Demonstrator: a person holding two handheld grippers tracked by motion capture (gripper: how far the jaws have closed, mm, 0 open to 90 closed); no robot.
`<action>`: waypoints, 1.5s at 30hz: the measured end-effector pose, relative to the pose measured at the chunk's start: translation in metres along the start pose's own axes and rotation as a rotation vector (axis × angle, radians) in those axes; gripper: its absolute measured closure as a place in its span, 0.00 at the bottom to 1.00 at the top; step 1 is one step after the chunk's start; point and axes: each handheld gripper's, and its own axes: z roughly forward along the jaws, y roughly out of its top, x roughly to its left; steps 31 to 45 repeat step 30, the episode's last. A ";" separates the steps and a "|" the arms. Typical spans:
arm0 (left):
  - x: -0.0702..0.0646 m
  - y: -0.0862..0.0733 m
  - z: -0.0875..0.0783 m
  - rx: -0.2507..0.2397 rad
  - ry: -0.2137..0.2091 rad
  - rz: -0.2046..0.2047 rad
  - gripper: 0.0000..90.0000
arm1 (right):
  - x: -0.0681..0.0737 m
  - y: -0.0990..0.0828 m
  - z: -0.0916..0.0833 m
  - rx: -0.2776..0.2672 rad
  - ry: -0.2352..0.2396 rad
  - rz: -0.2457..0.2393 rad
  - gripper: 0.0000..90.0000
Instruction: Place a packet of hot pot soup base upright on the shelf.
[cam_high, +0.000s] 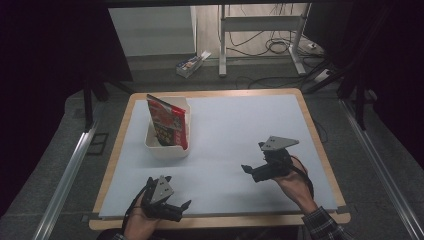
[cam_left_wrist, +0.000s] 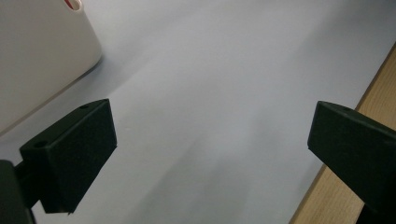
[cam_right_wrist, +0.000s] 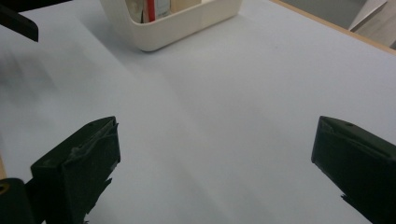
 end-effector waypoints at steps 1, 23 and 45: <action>0.000 0.000 0.000 0.000 0.000 -0.001 0.01 | 0.000 -0.003 -0.002 -0.001 -0.005 0.002 0.01; -0.002 0.000 0.003 0.031 0.015 0.044 0.02 | -0.010 -0.071 -0.034 0.064 -0.144 0.054 0.02; 0.000 0.001 0.001 -0.004 0.021 0.026 0.01 | -0.009 -0.071 -0.032 0.071 -0.135 0.050 0.01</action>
